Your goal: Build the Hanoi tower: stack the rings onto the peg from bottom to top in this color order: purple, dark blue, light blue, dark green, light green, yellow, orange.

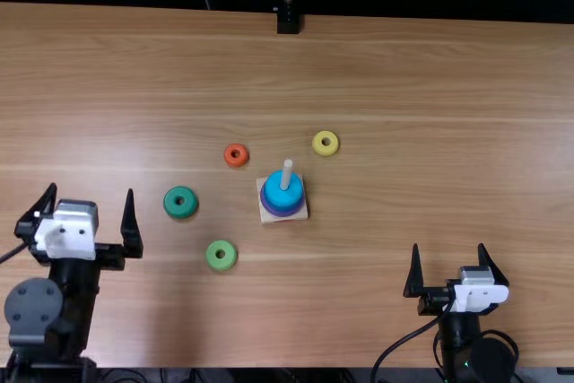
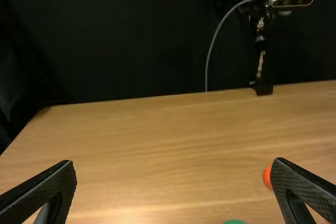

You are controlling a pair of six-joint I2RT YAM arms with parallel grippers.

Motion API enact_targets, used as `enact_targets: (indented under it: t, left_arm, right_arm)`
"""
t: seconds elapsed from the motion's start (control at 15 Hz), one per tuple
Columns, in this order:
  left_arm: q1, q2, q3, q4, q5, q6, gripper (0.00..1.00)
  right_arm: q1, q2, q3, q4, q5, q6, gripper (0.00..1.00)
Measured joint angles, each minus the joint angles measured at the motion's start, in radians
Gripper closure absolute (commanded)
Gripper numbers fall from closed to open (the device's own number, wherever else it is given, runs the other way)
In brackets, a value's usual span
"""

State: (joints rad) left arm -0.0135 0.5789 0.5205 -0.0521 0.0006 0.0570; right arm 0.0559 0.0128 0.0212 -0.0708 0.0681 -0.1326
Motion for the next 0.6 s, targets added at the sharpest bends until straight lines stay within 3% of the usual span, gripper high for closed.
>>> enact_targets:
  t: [0.13,0.33,0.6]
  left_arm:
    - [-0.002,0.164,0.061,-0.002,0.011,0.003,0.00]
    - [-0.050,0.340,0.135,-0.039,0.054,0.002,0.00]
    - [-0.068,0.570,0.335,-0.226,0.074,0.008,0.00]
  right_arm:
    - [0.000,0.000,0.000,0.000,-0.001,0.000,0.00]
    - [0.000,0.000,0.000,0.000,0.000,0.000,0.00]
    - [0.000,0.000,0.000,0.000,0.000,0.000,0.00]
